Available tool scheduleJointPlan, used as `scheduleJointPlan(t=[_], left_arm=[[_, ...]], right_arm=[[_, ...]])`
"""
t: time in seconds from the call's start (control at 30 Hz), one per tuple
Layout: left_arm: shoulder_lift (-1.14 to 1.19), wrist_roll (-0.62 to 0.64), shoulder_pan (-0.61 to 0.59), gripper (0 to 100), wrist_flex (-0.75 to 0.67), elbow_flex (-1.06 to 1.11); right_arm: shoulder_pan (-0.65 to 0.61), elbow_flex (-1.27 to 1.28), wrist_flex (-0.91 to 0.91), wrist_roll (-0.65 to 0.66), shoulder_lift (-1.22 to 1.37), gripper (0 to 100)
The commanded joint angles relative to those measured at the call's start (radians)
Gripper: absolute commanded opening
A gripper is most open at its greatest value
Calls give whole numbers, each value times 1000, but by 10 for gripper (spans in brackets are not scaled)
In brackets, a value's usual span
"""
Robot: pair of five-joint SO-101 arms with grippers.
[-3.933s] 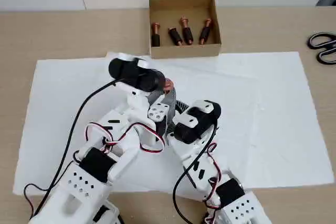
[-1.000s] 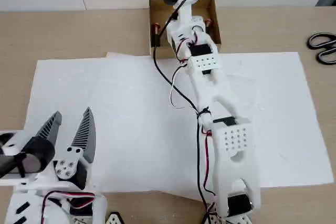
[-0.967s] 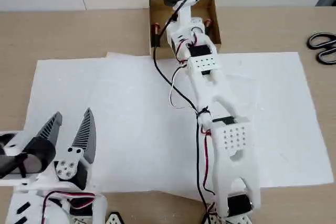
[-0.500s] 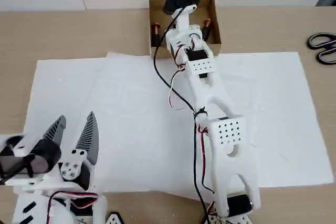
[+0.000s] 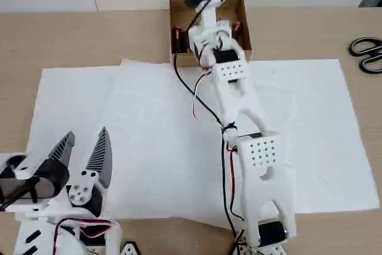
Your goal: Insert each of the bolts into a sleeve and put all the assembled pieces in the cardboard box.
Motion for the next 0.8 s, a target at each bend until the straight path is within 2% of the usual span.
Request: scheduleJointPlan(t=[0.0,0.33,0.5,0.63,0.77], left_arm=[[-6,-3,-2,192,-21,-1],[-8,-3,-6,192,-14,-1],[-8,-3,-6,192,64,-1],[-8,-3,-6,192,101,1],[-8,-2,-2,192,98,1]], right_arm=[[12,-74,243,6,-275,266],[5,-74,814,5,-831,266],[12,-69,1063,6,-1133,266],[36,-54,1093,6,-1369,266],[137,138,1095,6,-1601,266]])
